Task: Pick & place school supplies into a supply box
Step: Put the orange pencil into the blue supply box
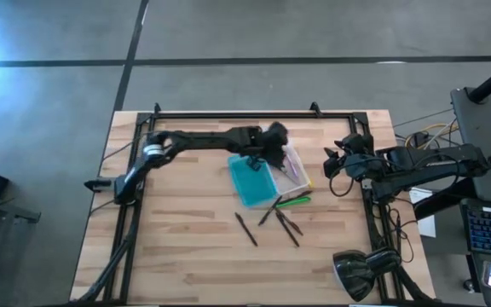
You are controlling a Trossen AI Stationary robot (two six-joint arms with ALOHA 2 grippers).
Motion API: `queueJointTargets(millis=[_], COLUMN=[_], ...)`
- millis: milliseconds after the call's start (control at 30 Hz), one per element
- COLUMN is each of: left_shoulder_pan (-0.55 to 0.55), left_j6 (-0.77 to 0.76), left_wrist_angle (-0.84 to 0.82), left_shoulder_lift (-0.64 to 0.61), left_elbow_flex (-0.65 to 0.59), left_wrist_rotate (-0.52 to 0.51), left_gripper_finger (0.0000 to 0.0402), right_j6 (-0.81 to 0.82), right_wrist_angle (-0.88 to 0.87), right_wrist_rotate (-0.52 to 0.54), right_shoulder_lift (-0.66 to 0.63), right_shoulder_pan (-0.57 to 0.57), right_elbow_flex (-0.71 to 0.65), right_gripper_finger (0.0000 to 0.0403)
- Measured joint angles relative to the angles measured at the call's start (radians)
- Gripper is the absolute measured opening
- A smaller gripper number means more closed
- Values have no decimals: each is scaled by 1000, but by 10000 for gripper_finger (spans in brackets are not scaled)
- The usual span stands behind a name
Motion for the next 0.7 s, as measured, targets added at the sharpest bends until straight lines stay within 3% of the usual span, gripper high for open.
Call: queueJointTargets(millis=[233, 333, 700], left_shoulder_pan=[-2, -5, -52], left_j6=[66, 103, -12], left_wrist_angle=[-12, -4, -22], left_shoulder_lift=[158, 165, 178], left_elbow_flex=[157, 161, 126], left_wrist_rotate=[9, 7, 96], left_gripper_finger=[0, 0, 2], right_j6=[0, 0, 0], right_wrist_angle=[-3, -18, -83], right_wrist_rotate=[-1, -3, -3], right_shoulder_lift=[-1, -1, 1], right_shoulder_pan=[0, 0, 0], right_elbow_flex=[0, 0, -1], right_gripper_finger=[201, 201, 201])
